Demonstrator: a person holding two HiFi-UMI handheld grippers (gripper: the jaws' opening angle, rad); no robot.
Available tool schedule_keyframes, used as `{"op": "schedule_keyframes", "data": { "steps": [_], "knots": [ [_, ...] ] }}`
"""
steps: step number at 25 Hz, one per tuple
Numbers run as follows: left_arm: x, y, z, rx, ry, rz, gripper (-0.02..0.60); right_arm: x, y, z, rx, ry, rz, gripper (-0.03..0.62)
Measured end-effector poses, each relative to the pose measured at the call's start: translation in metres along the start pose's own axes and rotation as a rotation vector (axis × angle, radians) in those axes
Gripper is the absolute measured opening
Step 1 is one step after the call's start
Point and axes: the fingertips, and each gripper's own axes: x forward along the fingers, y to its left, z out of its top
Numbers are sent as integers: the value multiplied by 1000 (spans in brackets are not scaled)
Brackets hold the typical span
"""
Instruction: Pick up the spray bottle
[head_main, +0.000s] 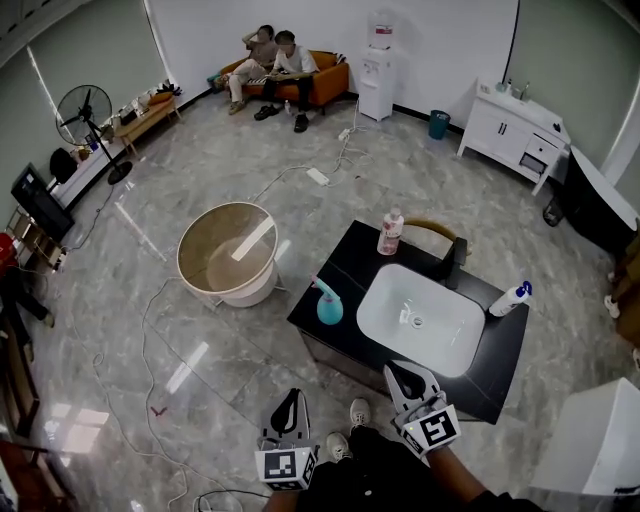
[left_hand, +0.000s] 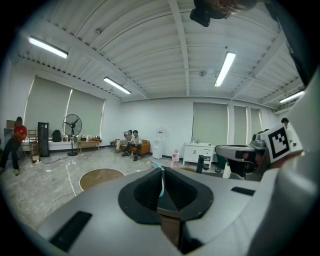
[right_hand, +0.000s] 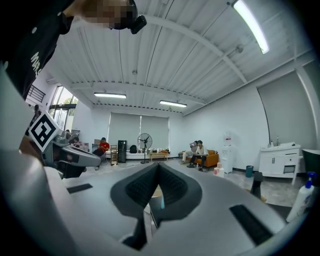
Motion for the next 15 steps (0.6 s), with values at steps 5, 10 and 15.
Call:
{"op": "schedule_keyframes", "data": {
  "steps": [5, 10, 15],
  "knots": [
    [32, 4, 1, -30, 16, 27, 28, 45, -17, -15, -2, 19, 68, -6],
    [59, 7, -13, -56, 39, 31, 28, 106, -19, -58, -1, 117, 182, 119],
    [78, 8, -42, -93, 120, 51, 28, 166, -28, -102, 5, 228, 259, 204]
  ]
}}
